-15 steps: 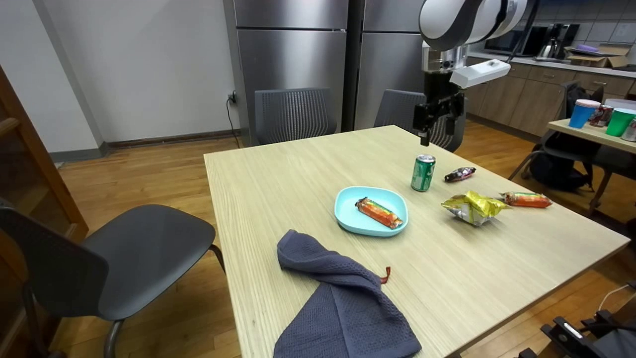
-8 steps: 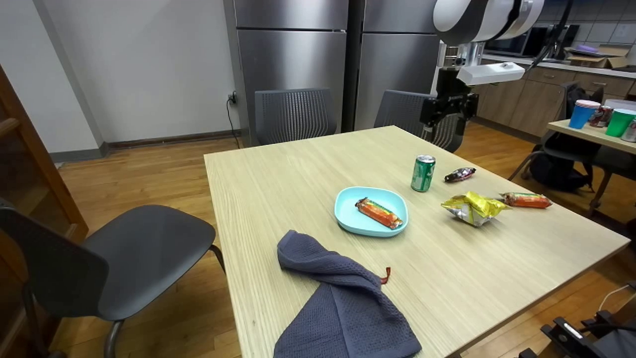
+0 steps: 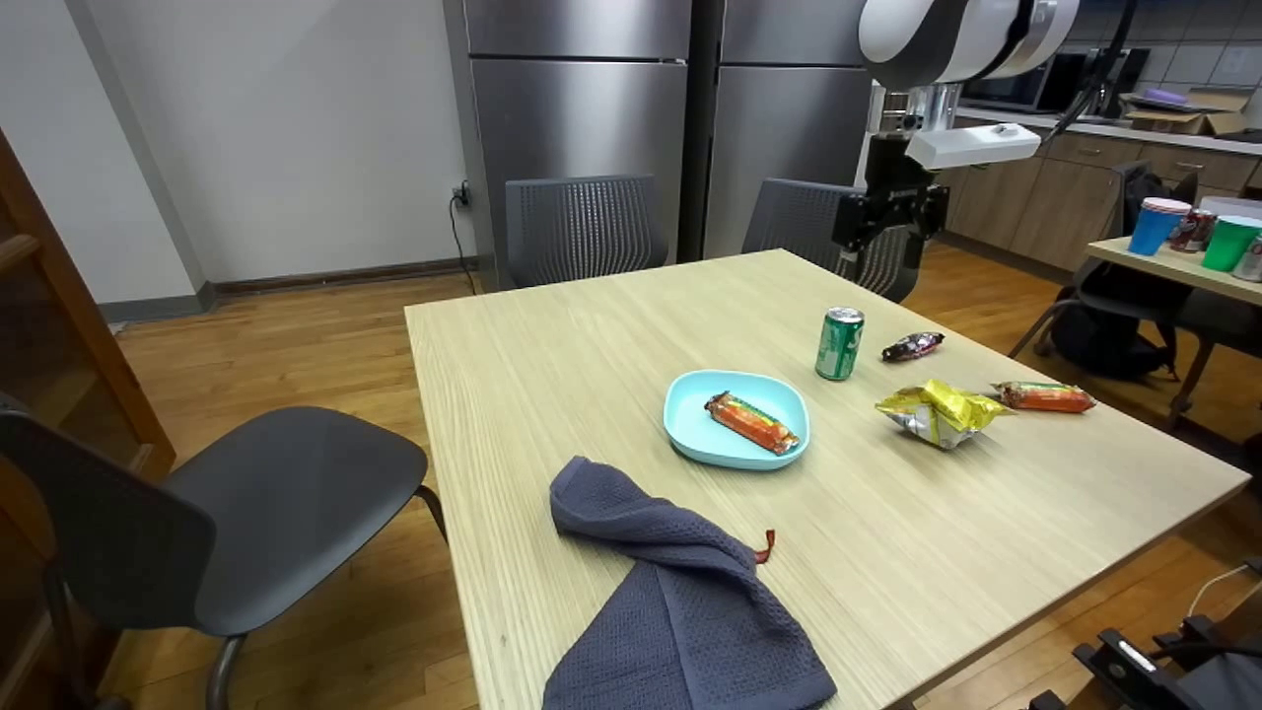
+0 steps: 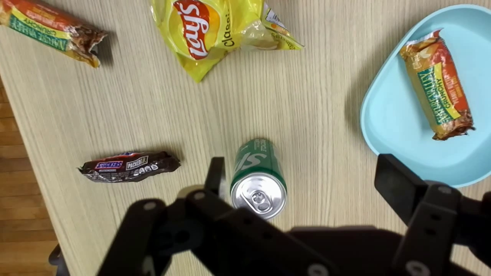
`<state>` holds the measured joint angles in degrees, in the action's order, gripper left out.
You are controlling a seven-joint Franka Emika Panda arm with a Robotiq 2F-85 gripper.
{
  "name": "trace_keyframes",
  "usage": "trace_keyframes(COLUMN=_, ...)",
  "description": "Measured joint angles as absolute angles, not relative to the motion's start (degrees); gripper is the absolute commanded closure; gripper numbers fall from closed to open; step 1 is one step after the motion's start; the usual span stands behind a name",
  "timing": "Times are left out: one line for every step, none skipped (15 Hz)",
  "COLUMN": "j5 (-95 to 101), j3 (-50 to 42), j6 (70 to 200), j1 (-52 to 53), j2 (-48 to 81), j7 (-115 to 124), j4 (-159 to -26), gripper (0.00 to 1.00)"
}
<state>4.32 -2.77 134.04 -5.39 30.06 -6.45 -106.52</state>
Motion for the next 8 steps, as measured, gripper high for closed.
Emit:
trace_keyframes(j5=4.33, j3=-2.78, j6=134.04, j1=-5.39, j2=30.11, j7=-6.45, j4=-106.52, gripper=0.0)
trace_keyframes(j5=4.27, j3=-2.79, j6=134.03, j1=-5.39, j2=30.25, j7=-6.41, j4=-106.47, gripper=0.0)
trace_keyframes(j5=3.79, j3=-2.81, j6=134.01, j1=-5.4, j2=30.45, j7=-6.02, j4=-106.32, gripper=0.0)
trace_keyframes(j5=2.65, j3=-2.87, j6=133.82, j1=-5.47, j2=30.72, j7=-5.33, j4=-105.93, gripper=0.0)
trace_keyframes(j5=1.12, j3=-2.99, j6=133.48, j1=-5.63, j2=31.11, j7=-4.48, j4=-105.19, gripper=0.0)
trace_keyframes(j5=-0.63, j3=-3.14, j6=132.61, j1=-6.0, j2=31.66, j7=-3.56, j4=-104.01, gripper=0.0)
trace_keyframes(j5=-2.39, j3=-3.33, j6=131.58, j1=-6.59, j2=32.34, j7=-2.8, j4=-102.52, gripper=0.0)
trace_keyframes(j5=-3.97, j3=-3.7, j6=130.49, j1=-7.31, j2=33.13, j7=-2.16, j4=-100.82, gripper=0.0)
